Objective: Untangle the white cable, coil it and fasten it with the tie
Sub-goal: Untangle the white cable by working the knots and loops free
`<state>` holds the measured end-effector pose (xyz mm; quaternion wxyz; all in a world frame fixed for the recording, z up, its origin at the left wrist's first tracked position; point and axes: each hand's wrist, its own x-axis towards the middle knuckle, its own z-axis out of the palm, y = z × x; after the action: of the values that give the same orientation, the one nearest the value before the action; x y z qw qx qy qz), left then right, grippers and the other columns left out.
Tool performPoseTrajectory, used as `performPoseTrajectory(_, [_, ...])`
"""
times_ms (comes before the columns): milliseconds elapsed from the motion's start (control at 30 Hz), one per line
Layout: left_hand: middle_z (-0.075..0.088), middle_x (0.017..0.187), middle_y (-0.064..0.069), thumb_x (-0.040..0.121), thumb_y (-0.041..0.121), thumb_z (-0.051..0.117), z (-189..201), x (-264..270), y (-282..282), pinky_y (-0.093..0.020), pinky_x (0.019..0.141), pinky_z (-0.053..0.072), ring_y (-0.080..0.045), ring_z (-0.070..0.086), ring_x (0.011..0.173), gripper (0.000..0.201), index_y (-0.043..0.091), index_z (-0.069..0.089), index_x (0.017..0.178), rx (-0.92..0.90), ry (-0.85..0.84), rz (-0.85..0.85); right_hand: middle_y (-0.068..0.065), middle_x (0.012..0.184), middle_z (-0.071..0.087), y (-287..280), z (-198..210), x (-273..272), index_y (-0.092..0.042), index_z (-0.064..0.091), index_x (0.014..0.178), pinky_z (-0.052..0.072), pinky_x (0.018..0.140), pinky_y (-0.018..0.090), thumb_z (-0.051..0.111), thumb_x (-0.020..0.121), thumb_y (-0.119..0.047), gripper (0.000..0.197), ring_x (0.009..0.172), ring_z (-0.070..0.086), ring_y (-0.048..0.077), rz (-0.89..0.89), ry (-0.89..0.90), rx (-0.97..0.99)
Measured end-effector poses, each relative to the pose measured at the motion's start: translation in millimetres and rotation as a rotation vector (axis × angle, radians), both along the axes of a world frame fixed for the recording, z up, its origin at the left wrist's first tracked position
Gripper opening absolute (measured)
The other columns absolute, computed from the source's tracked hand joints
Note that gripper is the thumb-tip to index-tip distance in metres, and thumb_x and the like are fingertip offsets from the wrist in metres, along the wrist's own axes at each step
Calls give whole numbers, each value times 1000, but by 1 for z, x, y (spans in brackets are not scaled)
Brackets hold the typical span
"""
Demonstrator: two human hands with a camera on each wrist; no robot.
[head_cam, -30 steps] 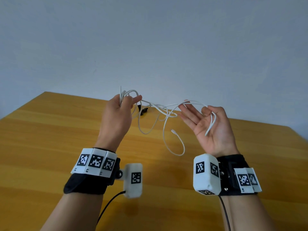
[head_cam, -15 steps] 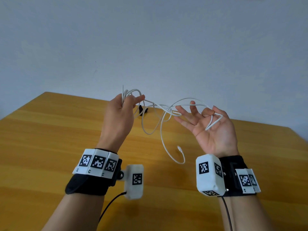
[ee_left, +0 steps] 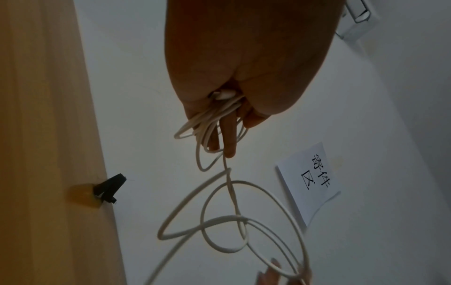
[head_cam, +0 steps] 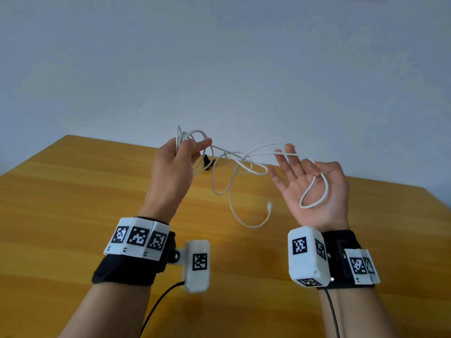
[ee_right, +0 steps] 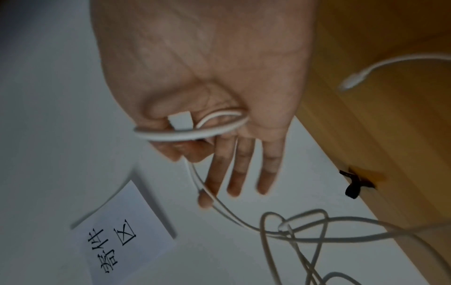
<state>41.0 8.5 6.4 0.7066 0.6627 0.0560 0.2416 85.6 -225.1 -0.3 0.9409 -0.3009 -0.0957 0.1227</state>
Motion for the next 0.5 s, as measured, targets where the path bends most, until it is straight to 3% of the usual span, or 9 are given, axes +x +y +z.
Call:
performPoseTrajectory(100, [79,111,9,105,19,42,-2,1,1,-28,108,48,-4,69,115,30,5,67,107,-21,-1,-5,8,114,75,2,1,-4,-13,61,53,49,106,42,47,76,-16,27,125,66,29,-12,-16,140])
performPoseTrajectory(200, [80,109,8,104,19,42,-3,3,1,-32,111,48,-6,69,115,29,0,64,106,-20,0,-6,9,102,77,1,-2,-3,-5,65,70,57,94,39,52,65,-11,15,107,74,28,-33,-40,242])
performPoseTrajectory(233, [80,109,8,104,19,42,-3,3,0,-33,111,48,-7,69,115,28,2,65,102,-18,0,-8,7,97,77,1,-1,-4,-5,67,76,58,91,37,56,62,-9,18,98,75,26,-50,-51,229])
performPoseTrajectory(300, [80,107,7,104,19,42,-2,2,0,-34,112,47,-7,69,115,27,9,65,94,-17,-2,-10,4,87,76,3,2,-5,-7,71,71,58,85,32,63,54,-7,19,79,72,20,-77,-79,160])
performPoseTrajectory(367, [80,107,6,104,19,42,-2,2,1,-35,112,47,-9,70,114,29,15,67,90,-15,-6,-8,4,82,75,6,3,-7,-8,70,70,58,75,28,60,57,-5,17,67,66,18,-103,-76,94])
performPoseTrajectory(433, [80,107,7,103,20,43,-3,2,1,-37,111,47,-10,69,115,31,22,70,88,-9,-6,-2,8,82,75,7,2,-5,-7,63,77,58,69,27,48,63,-2,21,62,63,18,-106,-64,59])
performPoseTrajectory(500, [80,109,6,103,21,44,-3,2,1,-37,112,47,-10,68,117,32,27,71,88,-16,-7,3,14,85,76,7,0,-3,-6,57,86,58,67,28,48,57,-1,30,63,67,21,-80,-58,60])
